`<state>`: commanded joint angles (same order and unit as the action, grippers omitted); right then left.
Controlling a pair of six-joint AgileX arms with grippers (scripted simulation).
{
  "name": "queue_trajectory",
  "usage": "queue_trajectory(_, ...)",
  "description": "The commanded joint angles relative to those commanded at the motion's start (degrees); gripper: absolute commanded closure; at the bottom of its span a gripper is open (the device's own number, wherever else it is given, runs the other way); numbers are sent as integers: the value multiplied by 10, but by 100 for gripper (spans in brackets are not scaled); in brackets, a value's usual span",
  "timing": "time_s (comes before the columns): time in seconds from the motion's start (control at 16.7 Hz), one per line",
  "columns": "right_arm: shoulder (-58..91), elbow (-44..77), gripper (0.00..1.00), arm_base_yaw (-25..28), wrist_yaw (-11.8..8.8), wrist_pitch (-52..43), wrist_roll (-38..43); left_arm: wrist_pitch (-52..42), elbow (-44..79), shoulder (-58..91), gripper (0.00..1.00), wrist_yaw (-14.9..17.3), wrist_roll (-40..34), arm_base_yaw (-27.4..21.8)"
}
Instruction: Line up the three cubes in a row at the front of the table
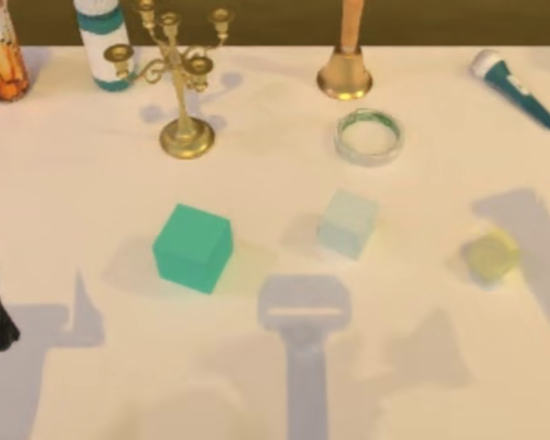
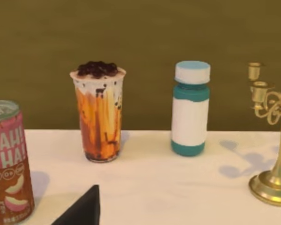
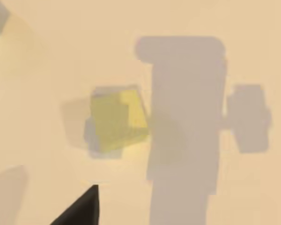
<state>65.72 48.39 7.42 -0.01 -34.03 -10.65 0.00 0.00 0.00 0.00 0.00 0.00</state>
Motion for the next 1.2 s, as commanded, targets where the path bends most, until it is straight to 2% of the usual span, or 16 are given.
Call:
queue_trajectory(0.3,281,194,0,30,0,-143,-44,0,0,0,0,0,0,0)
queue_trajectory(0.6,460,341,0,51,1,-234,-74,0,0,0,0,0,0,0)
queue_trajectory(0.84,516,391,0,58,1,-261,-84,0,0,0,0,0,0,0)
queue_trajectory(1.2,516,388,0,55,1,-258,-84,0,0,0,0,0,0,0)
